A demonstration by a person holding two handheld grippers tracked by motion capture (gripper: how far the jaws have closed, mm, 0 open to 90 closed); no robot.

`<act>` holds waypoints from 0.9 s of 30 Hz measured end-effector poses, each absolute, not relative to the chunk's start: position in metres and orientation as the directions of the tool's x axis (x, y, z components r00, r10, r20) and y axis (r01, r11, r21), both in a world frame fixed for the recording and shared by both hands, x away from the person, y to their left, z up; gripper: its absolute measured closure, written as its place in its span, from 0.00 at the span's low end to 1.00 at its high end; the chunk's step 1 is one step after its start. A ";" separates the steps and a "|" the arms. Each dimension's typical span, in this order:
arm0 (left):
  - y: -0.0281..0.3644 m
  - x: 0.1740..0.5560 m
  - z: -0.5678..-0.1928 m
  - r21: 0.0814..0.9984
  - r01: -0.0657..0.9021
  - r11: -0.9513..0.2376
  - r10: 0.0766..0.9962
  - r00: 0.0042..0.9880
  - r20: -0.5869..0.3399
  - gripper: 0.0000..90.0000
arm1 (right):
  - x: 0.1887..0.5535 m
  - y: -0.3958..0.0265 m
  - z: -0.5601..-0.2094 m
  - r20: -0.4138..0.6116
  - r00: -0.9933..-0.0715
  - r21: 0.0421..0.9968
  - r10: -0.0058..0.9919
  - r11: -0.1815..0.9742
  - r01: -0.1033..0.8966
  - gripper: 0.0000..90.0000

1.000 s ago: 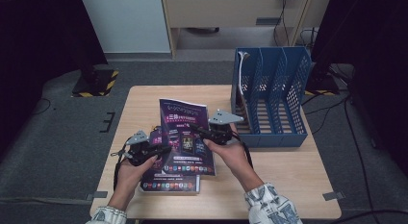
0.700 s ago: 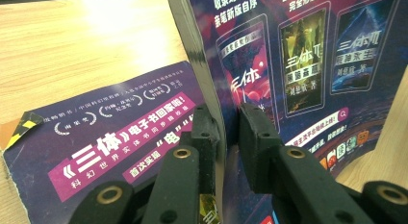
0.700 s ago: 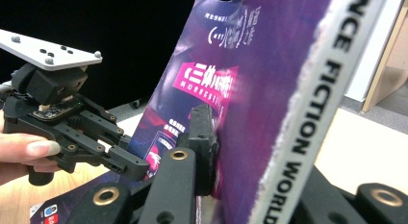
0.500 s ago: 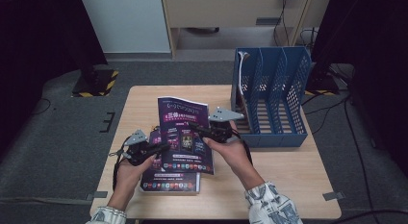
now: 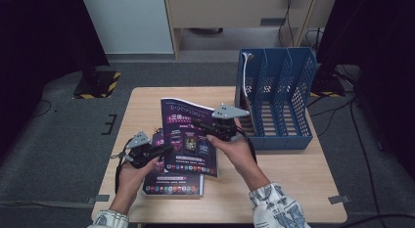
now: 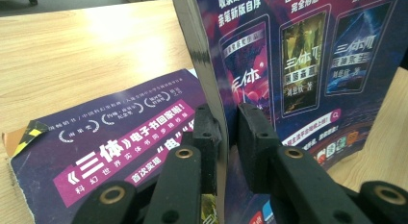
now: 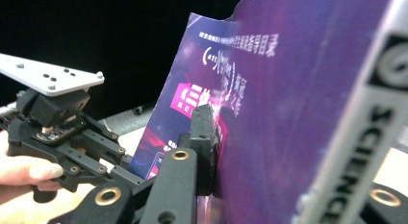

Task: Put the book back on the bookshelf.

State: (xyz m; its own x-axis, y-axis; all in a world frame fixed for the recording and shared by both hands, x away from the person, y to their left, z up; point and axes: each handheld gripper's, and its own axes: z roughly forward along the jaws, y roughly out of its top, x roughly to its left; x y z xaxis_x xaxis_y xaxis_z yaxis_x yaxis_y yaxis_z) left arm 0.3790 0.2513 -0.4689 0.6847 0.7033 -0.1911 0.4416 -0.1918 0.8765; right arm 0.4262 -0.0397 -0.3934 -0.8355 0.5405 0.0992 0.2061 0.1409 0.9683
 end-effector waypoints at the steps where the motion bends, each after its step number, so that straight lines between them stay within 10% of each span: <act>1: 0.252 0.379 -0.468 0.877 0.440 -0.192 0.703 0.685 -0.190 0.87 | 0.427 -0.040 -0.393 0.101 -0.833 0.969 0.544 0.138 0.207 0.90; 27: 0.265 0.382 -0.461 0.893 0.415 -0.174 0.725 0.668 -0.169 0.91 | 0.435 -0.025 -0.366 0.041 -0.882 0.984 0.469 0.133 0.117 0.90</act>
State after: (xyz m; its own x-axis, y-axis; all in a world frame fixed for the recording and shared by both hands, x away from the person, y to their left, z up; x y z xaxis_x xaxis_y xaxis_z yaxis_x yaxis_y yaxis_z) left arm 0.3823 0.2645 -0.4607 0.6680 0.7248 -0.1688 0.4148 -0.1744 0.8930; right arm 0.4346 -0.0252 -0.3662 -0.8823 0.4689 0.0414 0.1169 0.1331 0.9842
